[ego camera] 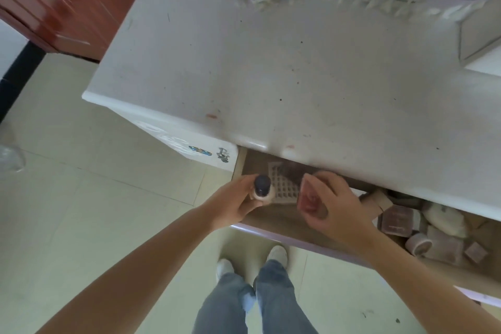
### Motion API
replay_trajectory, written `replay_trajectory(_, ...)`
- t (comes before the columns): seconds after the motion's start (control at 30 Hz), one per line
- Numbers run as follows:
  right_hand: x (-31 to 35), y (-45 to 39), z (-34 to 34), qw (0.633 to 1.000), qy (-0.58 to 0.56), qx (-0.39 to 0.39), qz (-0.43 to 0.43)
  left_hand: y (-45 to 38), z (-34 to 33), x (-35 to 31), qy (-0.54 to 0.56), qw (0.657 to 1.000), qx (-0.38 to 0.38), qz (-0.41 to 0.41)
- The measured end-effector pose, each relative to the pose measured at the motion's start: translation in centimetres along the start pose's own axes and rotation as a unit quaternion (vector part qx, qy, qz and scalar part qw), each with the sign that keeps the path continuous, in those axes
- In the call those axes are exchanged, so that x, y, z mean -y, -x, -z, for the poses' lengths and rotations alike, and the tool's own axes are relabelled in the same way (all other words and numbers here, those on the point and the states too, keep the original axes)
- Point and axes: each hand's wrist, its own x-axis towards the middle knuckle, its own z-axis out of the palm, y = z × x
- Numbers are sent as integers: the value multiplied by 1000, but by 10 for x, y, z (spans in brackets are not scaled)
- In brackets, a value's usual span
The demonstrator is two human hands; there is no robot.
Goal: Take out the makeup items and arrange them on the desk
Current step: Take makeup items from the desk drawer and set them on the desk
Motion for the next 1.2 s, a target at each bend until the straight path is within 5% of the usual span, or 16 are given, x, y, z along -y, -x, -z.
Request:
replay_trajectory(0.23, 66, -112, 13, 993, 13, -106, 44, 5, 110, 20, 195, 972, -105, 74)
replay_trajectory(0.4, 118, -196, -18, 991, 13, -127, 42, -8, 199, 69, 109, 962, -212, 134)
replay_trajectory(0.53, 147, -249, -47, 990, 1, -132, 57, -17, 245, 110, 14, 958, -225, 179)
replay_trajectory(0.73, 168, -285, -70, 994, -19, -101, 32, -25, 261, 133, -126, 936, -276, 180)
replay_trajectory(1.13, 168, -270, -78, 998, -41, -28, -42, -3, 249, 142, -101, 905, -365, 195)
replay_trajectory(1.2, 167, -257, -76, 995, -60, -39, -72, 11, 235, 132, -137, 900, -390, 136)
